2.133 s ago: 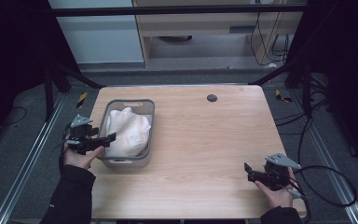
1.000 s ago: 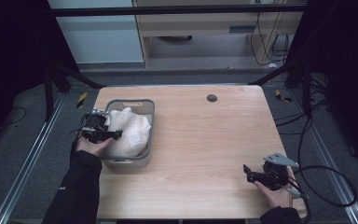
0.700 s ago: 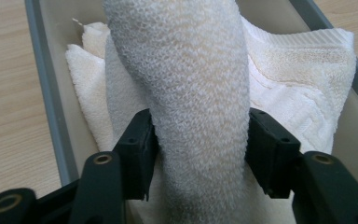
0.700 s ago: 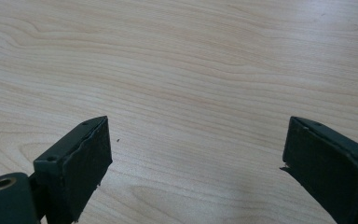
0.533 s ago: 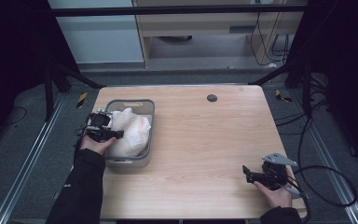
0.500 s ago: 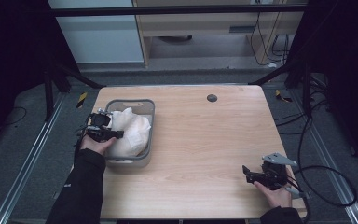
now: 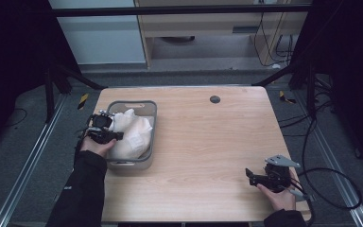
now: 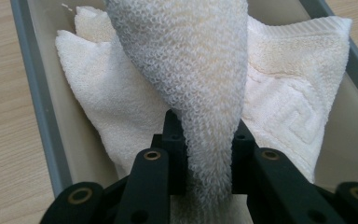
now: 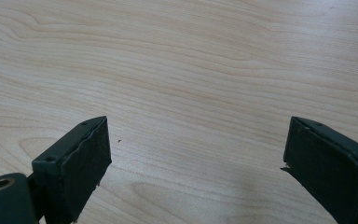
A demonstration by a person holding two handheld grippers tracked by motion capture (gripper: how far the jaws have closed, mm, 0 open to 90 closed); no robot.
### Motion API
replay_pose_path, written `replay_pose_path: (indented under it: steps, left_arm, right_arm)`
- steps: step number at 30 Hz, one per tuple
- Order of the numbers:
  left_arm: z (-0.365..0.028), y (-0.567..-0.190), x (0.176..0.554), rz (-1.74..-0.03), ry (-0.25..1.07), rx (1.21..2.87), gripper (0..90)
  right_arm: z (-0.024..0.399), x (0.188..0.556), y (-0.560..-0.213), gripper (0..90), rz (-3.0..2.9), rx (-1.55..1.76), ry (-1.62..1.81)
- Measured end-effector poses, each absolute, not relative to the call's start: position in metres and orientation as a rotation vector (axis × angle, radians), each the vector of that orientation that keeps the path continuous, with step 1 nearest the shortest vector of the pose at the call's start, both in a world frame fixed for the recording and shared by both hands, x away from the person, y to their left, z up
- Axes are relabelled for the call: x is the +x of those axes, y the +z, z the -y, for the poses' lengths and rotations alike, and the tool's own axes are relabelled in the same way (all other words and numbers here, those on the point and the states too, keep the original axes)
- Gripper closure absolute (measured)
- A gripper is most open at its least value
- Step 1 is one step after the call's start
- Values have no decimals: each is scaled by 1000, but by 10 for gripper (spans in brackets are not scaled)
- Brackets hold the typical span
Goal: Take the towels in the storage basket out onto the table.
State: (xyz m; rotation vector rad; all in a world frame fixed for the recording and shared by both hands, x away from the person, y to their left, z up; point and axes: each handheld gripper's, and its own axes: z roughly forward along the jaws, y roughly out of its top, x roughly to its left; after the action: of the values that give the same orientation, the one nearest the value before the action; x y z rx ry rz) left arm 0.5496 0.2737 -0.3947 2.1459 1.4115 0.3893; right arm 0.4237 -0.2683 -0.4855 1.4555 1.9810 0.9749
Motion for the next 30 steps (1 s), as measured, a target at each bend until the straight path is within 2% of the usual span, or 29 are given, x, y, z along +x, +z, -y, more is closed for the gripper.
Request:
replay_pose_path:
  steps: [30]
  left_arm:
    - [-279,-316,521,-1273,514,2080,755]
  right_arm:
    - [269,424,-484,70,-1975,1457,982]
